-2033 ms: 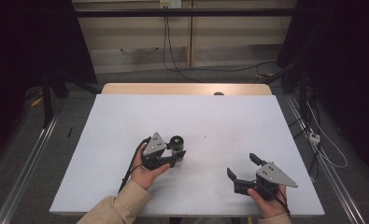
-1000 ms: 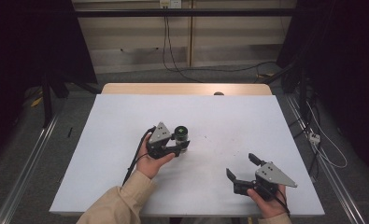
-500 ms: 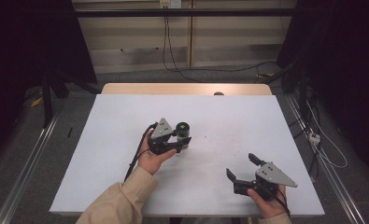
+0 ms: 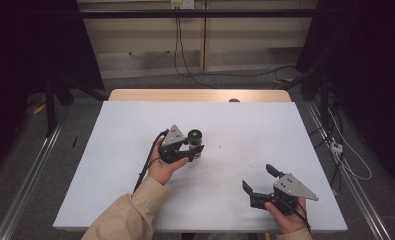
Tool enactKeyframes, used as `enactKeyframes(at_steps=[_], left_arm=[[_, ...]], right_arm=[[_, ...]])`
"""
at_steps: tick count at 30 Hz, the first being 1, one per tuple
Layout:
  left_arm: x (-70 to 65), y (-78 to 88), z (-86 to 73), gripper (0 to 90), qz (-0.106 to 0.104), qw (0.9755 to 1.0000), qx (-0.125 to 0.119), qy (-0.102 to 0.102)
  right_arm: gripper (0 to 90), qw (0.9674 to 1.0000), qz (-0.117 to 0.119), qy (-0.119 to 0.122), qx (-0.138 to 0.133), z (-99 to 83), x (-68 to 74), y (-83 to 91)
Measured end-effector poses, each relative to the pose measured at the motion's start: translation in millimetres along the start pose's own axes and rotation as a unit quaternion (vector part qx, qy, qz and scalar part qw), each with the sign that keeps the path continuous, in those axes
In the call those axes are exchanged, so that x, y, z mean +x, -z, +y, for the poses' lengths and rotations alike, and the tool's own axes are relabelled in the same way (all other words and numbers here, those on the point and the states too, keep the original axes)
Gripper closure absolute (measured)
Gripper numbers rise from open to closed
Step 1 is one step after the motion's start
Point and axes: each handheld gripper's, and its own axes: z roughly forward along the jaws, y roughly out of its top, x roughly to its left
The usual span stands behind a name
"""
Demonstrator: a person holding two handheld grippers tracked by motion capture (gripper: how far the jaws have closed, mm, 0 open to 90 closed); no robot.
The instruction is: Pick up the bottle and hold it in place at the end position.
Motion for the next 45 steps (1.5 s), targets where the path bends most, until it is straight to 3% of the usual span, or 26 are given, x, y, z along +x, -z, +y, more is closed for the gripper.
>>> enactKeyframes(at_steps=[1,14,45], left_arm=[[-0.3,-0.7,0.4,53.0,-0.003,1.0000,-0.002,0.007],[2.9,-4.4,6.9,53.0,-0.001,1.0000,-0.002,0.003],[13.2,-14.2,0.6,53.0,0.016,0.9998,0.001,0.014]], right_arm=[[4.6,1.0000,0.000,0.000,0.000,0.1,0.0,0.1],[4.7,1.0000,-0.001,0.000,-0.002,0.2,-0.7,0.4],[4.6,1.0000,-0.004,-0.005,-0.006,0.7,-1.9,0.8]])
